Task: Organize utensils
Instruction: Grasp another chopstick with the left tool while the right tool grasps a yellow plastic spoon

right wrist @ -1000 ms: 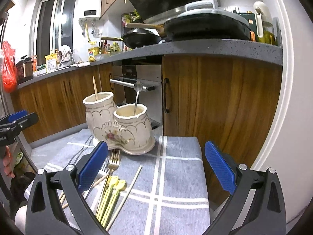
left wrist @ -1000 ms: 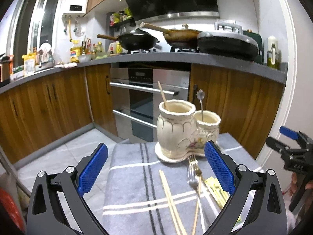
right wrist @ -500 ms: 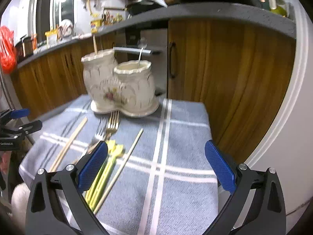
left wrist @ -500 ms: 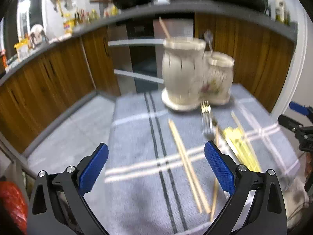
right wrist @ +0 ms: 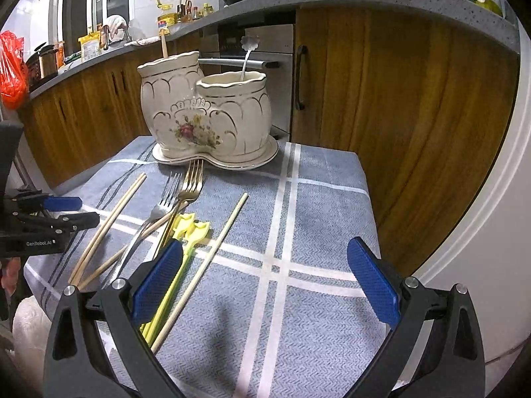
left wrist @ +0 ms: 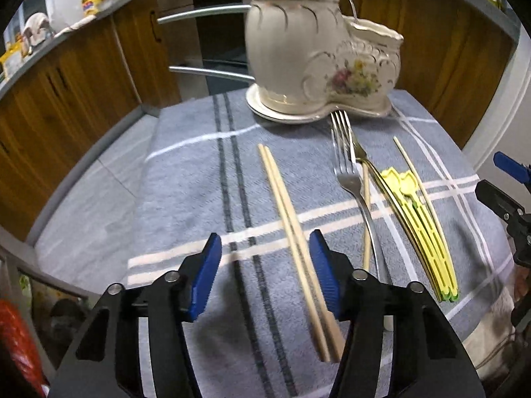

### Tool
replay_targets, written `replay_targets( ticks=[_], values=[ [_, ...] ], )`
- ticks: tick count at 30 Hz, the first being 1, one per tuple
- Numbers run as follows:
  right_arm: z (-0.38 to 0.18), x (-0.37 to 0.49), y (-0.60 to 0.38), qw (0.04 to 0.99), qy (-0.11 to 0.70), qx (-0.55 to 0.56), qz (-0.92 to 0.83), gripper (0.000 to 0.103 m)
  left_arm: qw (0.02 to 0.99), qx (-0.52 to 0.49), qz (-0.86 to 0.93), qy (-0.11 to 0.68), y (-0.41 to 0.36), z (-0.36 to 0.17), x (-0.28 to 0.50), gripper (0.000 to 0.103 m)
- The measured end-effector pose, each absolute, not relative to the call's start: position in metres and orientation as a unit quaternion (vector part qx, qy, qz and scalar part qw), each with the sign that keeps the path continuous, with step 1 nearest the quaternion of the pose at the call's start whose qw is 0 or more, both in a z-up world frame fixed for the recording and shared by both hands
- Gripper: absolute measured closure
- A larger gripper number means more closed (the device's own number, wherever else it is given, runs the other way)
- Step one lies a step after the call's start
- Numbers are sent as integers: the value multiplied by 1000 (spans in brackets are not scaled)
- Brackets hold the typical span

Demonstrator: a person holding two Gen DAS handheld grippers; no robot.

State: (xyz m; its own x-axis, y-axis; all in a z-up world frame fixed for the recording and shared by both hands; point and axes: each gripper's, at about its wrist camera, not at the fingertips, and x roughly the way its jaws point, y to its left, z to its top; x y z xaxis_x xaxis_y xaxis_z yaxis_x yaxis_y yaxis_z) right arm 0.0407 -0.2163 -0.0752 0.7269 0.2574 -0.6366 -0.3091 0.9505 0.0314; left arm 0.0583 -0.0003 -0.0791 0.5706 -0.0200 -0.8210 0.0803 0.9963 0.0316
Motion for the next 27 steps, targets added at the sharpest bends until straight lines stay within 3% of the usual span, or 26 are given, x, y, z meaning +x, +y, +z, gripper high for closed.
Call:
replay_targets(
  ticks=[12,24,27],
  values=[
    [-81,46,-217,925,345,-35,155,5,876,42,-31,479,-3,-88,69,71],
    [-86,52,-210,919,357,-42,160,5,861,57,-47,502,-5,-89,82,74],
    [-86,52,-208,916,364,-47,163,5,863,64,-40,500,-1,-89,82,97]
  ],
)
